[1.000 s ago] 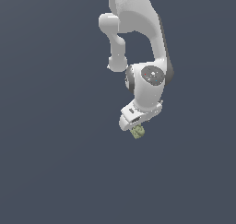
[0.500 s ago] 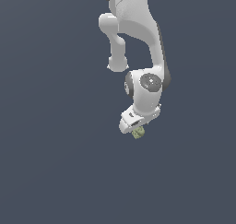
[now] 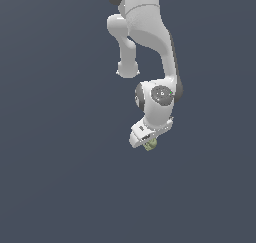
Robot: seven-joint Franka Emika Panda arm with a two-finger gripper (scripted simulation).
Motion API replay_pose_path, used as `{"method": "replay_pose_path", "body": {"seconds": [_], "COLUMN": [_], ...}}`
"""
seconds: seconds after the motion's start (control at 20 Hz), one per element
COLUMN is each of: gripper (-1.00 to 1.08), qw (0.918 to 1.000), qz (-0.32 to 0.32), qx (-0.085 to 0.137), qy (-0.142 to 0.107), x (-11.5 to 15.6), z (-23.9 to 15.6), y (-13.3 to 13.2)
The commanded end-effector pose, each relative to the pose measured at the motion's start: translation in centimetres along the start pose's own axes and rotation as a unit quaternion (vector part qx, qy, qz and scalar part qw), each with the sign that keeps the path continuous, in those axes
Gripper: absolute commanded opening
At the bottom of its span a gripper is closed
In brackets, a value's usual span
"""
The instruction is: Pick up the object and move it to a goal position.
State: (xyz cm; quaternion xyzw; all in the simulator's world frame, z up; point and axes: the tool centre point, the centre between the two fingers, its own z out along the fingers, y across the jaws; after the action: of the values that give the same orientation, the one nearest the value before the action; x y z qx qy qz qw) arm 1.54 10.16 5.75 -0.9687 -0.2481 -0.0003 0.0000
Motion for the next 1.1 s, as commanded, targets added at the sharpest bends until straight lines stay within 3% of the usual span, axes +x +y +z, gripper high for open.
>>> {"method": "replay_pose_path", "body": {"seconds": [0.0, 0.6, 1.05], "gripper": [-1.0, -1.0, -1.0], "qw": [1.0, 1.0, 1.0], "qz": [0.0, 0.0, 0.0], "qx": [0.0, 0.0, 0.0], "qy": [0.0, 0.0, 0.0], "x": [0.0, -0.3, -2.3], "z": [0.1, -0.4, -3.0], "y": [0.0, -0.2, -1.9]}}
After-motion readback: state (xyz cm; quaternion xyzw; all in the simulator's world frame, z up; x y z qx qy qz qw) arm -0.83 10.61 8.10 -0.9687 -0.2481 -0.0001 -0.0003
